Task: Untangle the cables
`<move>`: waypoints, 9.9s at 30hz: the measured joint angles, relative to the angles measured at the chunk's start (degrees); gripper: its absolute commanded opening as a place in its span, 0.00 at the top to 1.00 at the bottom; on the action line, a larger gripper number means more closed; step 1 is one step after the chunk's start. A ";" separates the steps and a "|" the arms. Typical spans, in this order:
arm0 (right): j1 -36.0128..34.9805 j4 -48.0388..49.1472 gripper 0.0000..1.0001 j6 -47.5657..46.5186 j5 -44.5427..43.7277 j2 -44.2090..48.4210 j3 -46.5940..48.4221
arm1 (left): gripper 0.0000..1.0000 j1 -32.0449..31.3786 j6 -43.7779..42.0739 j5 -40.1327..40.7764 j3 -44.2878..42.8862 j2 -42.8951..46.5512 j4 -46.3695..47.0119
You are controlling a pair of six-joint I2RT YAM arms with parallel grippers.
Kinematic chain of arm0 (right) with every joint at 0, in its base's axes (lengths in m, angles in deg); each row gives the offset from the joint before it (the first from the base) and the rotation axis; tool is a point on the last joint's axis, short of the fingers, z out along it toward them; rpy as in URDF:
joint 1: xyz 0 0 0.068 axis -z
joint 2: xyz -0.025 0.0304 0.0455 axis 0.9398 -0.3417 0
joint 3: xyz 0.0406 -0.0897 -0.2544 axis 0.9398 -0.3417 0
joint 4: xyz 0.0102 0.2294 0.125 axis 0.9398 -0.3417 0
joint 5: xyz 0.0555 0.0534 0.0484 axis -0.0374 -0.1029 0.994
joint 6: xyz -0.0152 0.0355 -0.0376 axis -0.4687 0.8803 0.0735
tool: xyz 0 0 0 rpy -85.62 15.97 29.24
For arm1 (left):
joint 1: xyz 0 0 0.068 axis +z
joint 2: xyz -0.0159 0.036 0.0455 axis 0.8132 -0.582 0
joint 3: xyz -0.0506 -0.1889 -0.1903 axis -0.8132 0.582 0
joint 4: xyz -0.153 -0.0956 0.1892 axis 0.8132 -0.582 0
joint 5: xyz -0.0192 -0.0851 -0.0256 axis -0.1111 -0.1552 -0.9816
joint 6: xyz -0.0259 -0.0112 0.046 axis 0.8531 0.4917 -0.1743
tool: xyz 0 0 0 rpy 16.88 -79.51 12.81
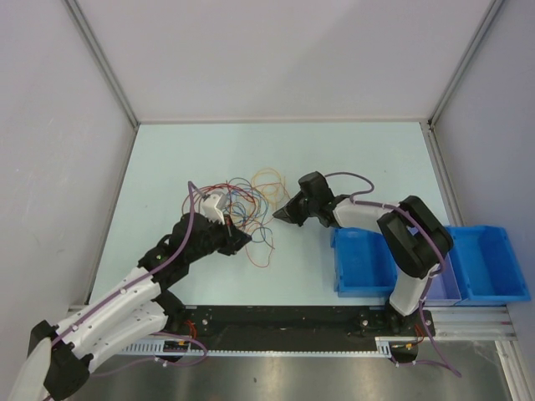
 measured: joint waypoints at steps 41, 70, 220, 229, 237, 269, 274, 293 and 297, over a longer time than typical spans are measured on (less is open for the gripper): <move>-3.76 -27.76 1.00 -36.41 -13.84 31.26 23.82 | 0.00 -1.16 -5.75 17.75 -16.85 7.78 -23.34; 2.62 -60.22 1.00 -49.42 -50.58 52.15 41.64 | 0.00 -1.16 -5.75 17.88 -16.37 7.54 -23.37; 28.83 -64.08 1.00 -69.72 1.62 46.93 33.90 | 0.03 -4.63 -3.98 12.00 -13.16 5.75 -20.41; 28.83 -63.30 1.00 -64.98 2.23 54.73 20.59 | 0.03 -4.63 -3.98 11.98 -12.55 5.27 -20.31; 28.83 -61.96 1.00 -58.82 0.66 58.40 11.78 | 0.02 -4.63 -3.98 11.96 -12.22 4.22 -20.17; 15.47 -53.20 0.33 -40.61 -11.61 52.39 -12.41 | 0.03 -4.63 -3.65 11.43 -10.88 -2.16 -14.86; 14.99 -53.27 0.33 -40.46 -12.02 53.70 -11.80 | 0.03 -4.63 -3.54 11.43 -10.88 -3.26 -14.53; 11.74 -48.48 0.36 -40.65 -12.52 54.84 -5.29 | 0.07 -4.68 -3.32 16.46 -13.64 -12.59 -13.97; 10.86 -47.58 0.36 -40.89 -12.79 53.57 -5.29 | 0.11 -4.66 -2.36 21.62 -15.96 -18.05 -14.12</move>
